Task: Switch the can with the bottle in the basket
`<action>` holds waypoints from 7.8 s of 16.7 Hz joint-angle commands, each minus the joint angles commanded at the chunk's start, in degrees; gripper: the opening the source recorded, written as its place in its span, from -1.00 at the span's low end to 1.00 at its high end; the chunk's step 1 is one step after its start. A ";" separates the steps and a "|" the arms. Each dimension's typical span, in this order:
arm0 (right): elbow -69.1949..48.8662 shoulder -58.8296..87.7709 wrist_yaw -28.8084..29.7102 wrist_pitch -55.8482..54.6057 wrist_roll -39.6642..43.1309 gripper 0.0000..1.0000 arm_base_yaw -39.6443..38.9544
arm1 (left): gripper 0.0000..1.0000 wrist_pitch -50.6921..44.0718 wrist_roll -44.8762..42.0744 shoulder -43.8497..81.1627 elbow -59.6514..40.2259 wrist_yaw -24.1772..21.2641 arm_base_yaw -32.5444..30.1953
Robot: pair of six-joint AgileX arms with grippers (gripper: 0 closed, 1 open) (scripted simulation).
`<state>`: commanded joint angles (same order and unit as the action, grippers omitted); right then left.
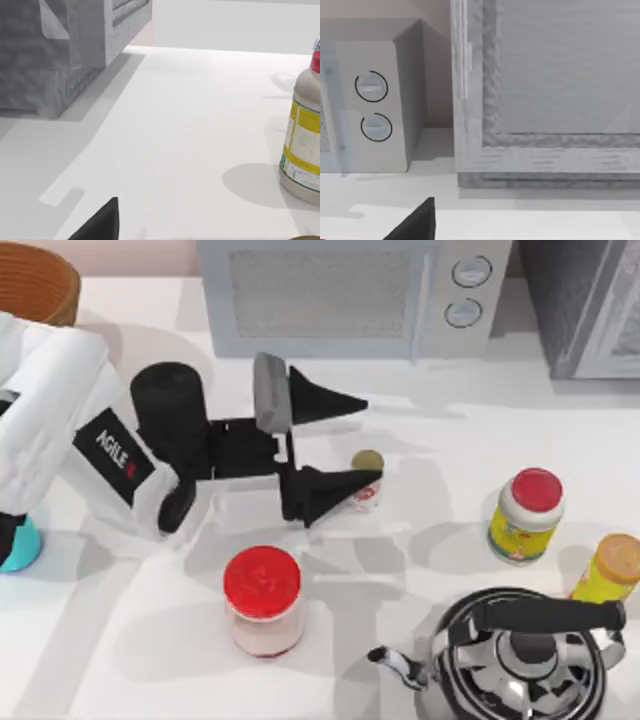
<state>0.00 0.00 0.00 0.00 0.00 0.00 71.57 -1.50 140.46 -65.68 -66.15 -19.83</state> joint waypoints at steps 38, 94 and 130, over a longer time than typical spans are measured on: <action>0.00 0.00 0.00 0.00 0.00 1.00 0.00 | 1.00 -62.74 0.99 -131.18 65.75 65.15 21.26; 0.00 0.00 0.00 0.00 0.00 1.00 0.00 | -1.00 14.66 -1.94 -26.46 55.36 57.35 26.86; 0.00 0.00 0.00 0.00 0.00 1.00 0.00 | -1.00 -72.27 -3.79 -42.43 -14.03 48.98 36.26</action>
<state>0.00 0.00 0.00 0.00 0.00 0.00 -0.70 -5.28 98.03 -79.71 -17.17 16.43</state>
